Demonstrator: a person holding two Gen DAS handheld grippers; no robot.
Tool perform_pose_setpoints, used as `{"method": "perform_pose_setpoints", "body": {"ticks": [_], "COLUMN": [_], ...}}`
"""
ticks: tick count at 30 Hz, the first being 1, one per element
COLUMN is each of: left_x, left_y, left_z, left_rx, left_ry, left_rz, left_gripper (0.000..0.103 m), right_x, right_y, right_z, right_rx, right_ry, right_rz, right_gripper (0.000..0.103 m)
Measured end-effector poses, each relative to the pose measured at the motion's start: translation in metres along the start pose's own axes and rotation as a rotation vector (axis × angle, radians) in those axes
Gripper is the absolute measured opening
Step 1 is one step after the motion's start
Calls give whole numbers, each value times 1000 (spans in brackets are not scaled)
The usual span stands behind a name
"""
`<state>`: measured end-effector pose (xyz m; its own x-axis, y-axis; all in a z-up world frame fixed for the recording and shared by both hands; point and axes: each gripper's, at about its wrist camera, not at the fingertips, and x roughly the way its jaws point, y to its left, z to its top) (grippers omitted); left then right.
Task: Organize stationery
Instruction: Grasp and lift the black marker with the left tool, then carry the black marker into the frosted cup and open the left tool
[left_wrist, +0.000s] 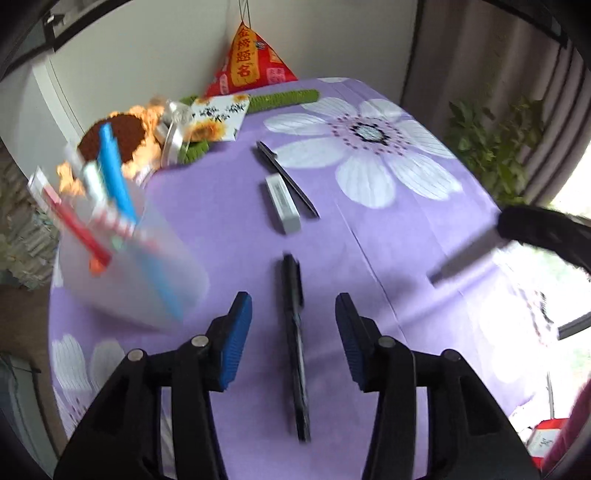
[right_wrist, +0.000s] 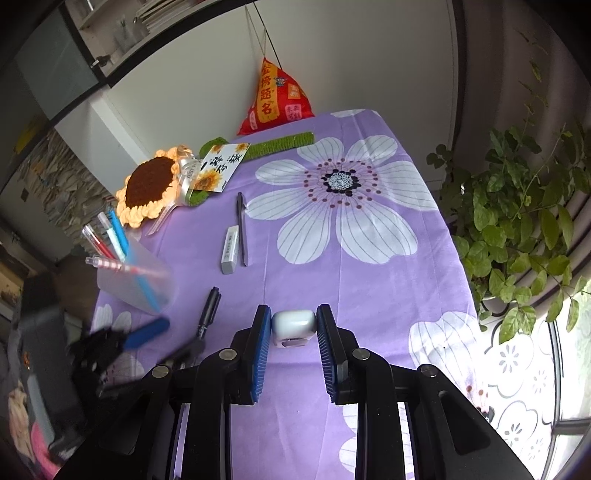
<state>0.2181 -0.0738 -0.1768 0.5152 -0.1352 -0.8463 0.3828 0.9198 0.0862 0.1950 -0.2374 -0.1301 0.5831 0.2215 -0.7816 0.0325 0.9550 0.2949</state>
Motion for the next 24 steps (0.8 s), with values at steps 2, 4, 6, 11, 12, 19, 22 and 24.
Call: {"method": "perform_pose_setpoints", "body": {"ticks": [2, 4, 6, 11, 12, 19, 22, 24], "left_x": [13, 28, 37, 20, 10, -69, -88, -105], "left_y": [0, 0, 1, 11, 14, 26, 33, 40], "left_z": [10, 17, 18, 11, 11, 2, 0, 0], "left_rx": [-5, -11, -17, -60, -71, -106, -122, -137], "left_ry": [30, 65, 102, 88, 67, -120, -173, -217], "left_rz": [0, -9, -4, -62, -71, -121, -124, -118], "left_gripper": [43, 39, 23, 12, 12, 11, 9, 9], "right_x": [-4, -8, -10, -11, -11, -7, -7, -7], "right_y": [0, 0, 0, -2, -2, 6, 11, 15], "right_z": [0, 0, 0, 3, 3, 4, 4, 4], "right_rx": [-1, -6, -4, 5, 4, -21, -29, -35], "right_ry": [-5, -11, -16, -21, -21, -16, -14, -13], "right_rz": [-2, -4, -6, -15, -14, -6, -6, -5], "right_gripper": [26, 26, 26, 26, 26, 26, 26, 26]}}
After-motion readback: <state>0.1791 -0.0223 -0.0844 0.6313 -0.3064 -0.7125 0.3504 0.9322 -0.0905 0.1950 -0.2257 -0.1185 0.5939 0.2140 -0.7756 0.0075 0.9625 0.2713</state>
